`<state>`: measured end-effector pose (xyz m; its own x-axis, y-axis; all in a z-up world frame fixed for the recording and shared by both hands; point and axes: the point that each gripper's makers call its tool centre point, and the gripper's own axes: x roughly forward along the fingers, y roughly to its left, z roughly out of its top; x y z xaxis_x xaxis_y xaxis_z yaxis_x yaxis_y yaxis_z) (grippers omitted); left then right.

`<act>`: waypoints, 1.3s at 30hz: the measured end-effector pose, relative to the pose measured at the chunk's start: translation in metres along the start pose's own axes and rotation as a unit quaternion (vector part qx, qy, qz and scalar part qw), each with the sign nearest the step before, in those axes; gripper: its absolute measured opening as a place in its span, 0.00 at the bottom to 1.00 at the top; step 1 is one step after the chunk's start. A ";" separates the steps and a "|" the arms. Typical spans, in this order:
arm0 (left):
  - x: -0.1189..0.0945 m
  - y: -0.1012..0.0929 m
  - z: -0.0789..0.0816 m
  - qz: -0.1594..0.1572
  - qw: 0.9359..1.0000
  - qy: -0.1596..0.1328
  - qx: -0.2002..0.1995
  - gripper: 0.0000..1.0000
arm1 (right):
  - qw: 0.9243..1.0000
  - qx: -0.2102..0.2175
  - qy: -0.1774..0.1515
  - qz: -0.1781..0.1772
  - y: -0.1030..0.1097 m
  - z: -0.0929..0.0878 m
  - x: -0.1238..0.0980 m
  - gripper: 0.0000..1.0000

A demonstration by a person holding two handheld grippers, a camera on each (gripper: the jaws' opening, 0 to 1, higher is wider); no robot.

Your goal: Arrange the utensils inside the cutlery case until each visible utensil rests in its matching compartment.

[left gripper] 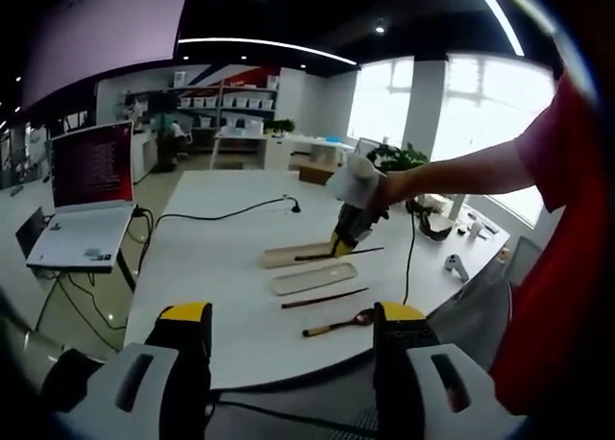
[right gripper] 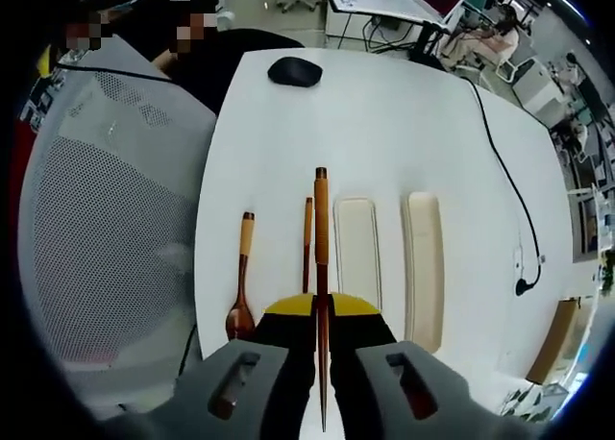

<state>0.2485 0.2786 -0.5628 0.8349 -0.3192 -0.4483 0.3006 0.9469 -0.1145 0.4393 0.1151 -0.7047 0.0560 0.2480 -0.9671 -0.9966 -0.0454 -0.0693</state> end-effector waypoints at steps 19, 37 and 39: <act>0.004 0.000 -0.003 0.001 1.000 0.005 0.000 0.69 | 0.999 0.017 -0.012 -0.031 -0.065 0.005 -0.037 0.00; 0.005 0.005 -0.006 0.007 1.000 0.010 -0.005 0.68 | 1.000 0.010 -0.009 -0.026 -0.101 0.026 -0.049 0.00; 0.005 0.003 -0.005 0.005 1.000 0.011 -0.003 0.68 | 1.000 0.004 -0.002 -0.024 -0.107 0.024 -0.050 0.00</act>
<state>0.2515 0.2802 -0.5699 0.8272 -0.3085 -0.4696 0.2896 0.9503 -0.1143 0.5416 0.1303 -0.6427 0.1031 0.2527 -0.9620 -0.9932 -0.0263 -0.1134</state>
